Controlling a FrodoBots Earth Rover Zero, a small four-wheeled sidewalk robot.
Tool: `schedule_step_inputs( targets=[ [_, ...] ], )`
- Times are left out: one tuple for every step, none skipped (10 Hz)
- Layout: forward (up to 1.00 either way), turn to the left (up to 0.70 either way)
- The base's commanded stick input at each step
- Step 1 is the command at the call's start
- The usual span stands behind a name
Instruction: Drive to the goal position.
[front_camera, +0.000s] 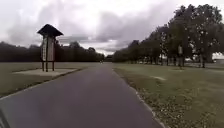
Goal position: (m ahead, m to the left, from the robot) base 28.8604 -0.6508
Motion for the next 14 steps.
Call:
schedule_step_inputs(
  targets=[
    [0.7, 0.0],
    [0.7, 0.0],
    [0.7, 0.0],
    [0.7, 0.0],
    [0.7, 0.0],
    [0.7, 0.0],
    [0.7, 0.0],
    [0.7, 0.0],
    [0.7, 0.0],
    [0.7, 0.0],
    [0.7, 0.0],
    [0.7, 0.14],
    [0.7, 0.14],
    [0.7, 0.14]
  ],
)
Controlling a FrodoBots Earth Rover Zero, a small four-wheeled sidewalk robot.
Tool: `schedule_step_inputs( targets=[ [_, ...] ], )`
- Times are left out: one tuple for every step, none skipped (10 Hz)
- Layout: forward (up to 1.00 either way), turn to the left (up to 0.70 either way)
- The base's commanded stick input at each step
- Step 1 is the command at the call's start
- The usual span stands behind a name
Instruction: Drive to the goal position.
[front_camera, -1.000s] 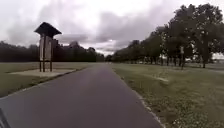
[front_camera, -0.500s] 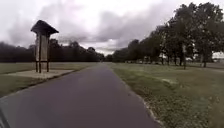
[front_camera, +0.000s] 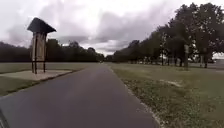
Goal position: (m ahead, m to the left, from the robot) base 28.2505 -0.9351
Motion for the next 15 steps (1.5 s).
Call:
schedule_step_inputs(
  targets=[
    [0.7, 0.14],
    [0.7, 0.14],
    [0.7, 0.11],
    [0.7, 0.0],
    [0.7, 0.0],
    [0.7, 0.0],
    [0.7, 0.0],
    [0.7, 0.0],
    [0.7, 0.0],
    [0.7, 0.0],
    [0.7, 0.0],
    [0.7, 0.0],
    [0.7, 0.0],
    [0.7, 0.0],
    [0.7, 0.0]
  ],
)
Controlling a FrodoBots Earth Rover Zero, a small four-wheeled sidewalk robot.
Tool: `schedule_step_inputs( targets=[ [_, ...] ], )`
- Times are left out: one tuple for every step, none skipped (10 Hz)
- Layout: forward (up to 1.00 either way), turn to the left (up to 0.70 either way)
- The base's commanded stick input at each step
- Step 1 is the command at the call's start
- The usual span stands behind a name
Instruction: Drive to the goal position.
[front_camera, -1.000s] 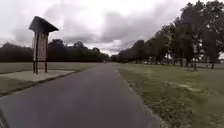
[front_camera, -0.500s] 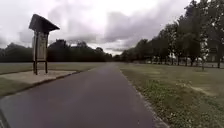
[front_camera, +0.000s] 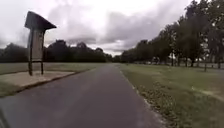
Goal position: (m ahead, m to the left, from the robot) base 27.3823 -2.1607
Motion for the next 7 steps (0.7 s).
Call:
schedule_step_inputs(
  targets=[
    [0.7, 0.0],
    [0.7, 0.0],
    [0.7, 0.0],
    [0.7, 0.0],
    [0.7, 0.0],
    [0.7, 0.0],
    [0.7, 0.0]
  ],
)
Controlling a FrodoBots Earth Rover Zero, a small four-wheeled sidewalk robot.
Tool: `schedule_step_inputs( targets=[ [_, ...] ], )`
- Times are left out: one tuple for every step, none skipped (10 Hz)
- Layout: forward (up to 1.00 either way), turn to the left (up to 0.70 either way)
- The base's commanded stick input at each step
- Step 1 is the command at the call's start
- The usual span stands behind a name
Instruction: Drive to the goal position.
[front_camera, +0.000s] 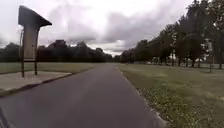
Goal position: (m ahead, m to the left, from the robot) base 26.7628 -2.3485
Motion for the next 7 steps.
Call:
schedule_step_inputs(
  targets=[
    [0.7, 0.0],
    [0.7, 0.0],
    [0.7, 0.0],
    [0.7, 0.0],
    [0.7, 0.0],
    [0.7, 0.0],
    [0.7, 0.0]
  ],
)
